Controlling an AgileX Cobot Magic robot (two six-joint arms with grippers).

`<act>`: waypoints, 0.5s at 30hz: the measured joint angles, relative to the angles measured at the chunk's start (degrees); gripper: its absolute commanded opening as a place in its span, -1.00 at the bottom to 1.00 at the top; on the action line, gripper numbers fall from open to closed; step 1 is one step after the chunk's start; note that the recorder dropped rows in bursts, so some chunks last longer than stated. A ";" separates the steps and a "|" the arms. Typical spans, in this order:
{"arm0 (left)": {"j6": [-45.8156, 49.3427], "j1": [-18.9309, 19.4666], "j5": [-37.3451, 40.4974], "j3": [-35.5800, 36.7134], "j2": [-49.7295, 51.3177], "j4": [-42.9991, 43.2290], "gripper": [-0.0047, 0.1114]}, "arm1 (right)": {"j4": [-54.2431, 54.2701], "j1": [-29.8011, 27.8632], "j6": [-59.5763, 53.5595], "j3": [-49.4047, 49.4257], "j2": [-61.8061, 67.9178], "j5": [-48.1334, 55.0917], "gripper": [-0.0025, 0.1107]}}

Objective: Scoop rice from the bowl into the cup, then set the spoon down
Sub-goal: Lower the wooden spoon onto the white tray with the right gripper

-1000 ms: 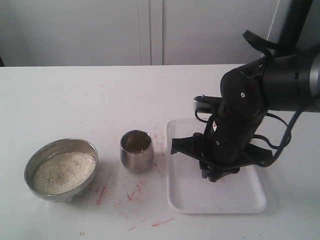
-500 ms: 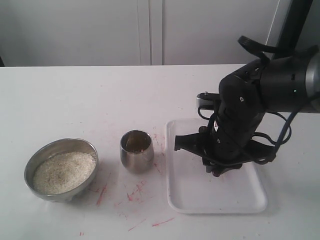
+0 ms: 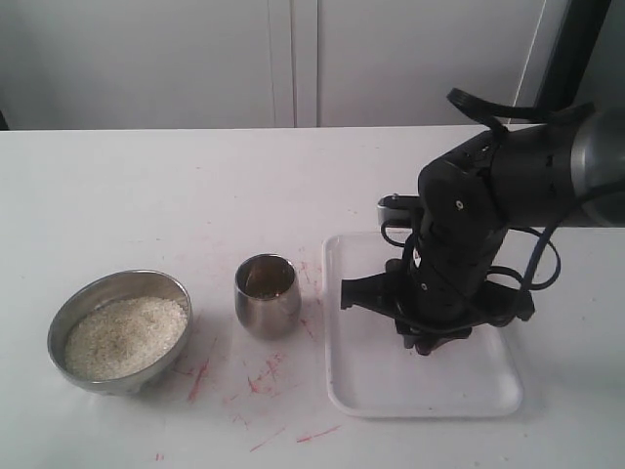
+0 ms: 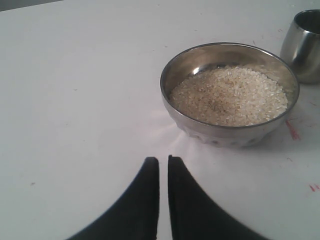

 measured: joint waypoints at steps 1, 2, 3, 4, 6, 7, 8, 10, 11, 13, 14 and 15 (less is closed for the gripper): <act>0.00 0.00 0.00 0.00 0.00 0.00 -0.67 | 0.00 0.00 0.00 0.00 0.00 -0.02 -0.93; 0.00 0.00 0.00 0.00 0.00 0.00 -0.67 | -0.11 0.00 0.00 0.00 0.00 -0.23 -0.91; 0.00 0.00 0.00 0.00 0.00 0.00 -0.67 | -0.23 0.00 -0.10 0.00 0.00 -0.34 -0.87; 0.00 0.00 0.00 0.00 0.00 0.00 -0.67 | -0.47 0.00 -0.10 0.00 0.00 -0.61 -0.85; 0.00 0.00 0.00 0.00 0.00 0.00 -0.67 | -0.59 0.00 -0.10 0.00 0.00 -0.97 -0.80; 0.00 0.00 0.00 0.00 0.00 0.00 -0.67 | -0.59 0.00 -0.10 0.00 0.00 -1.08 -0.80; 0.00 0.00 0.00 0.00 0.00 0.00 -0.67 | -0.59 0.00 -0.10 0.00 0.00 -1.08 -0.80; 0.00 0.00 0.00 0.00 0.00 0.00 -0.67 | -0.59 0.00 -0.10 0.00 0.00 -1.20 -0.80; 0.00 0.00 0.00 0.00 0.00 0.00 -0.67 | -0.59 0.00 -0.10 0.00 0.00 -1.20 -0.80; 0.00 0.00 0.00 0.00 0.00 0.00 -0.67 | -0.59 0.00 -0.10 0.00 0.00 -1.30 -0.80; 0.00 0.00 0.00 0.00 0.00 0.00 -0.67 | -0.59 0.00 -0.10 0.00 0.00 -1.28 -0.80; 0.00 0.00 0.00 0.00 0.00 0.00 -0.67 | -0.59 0.00 -0.10 0.00 0.00 -1.28 -0.80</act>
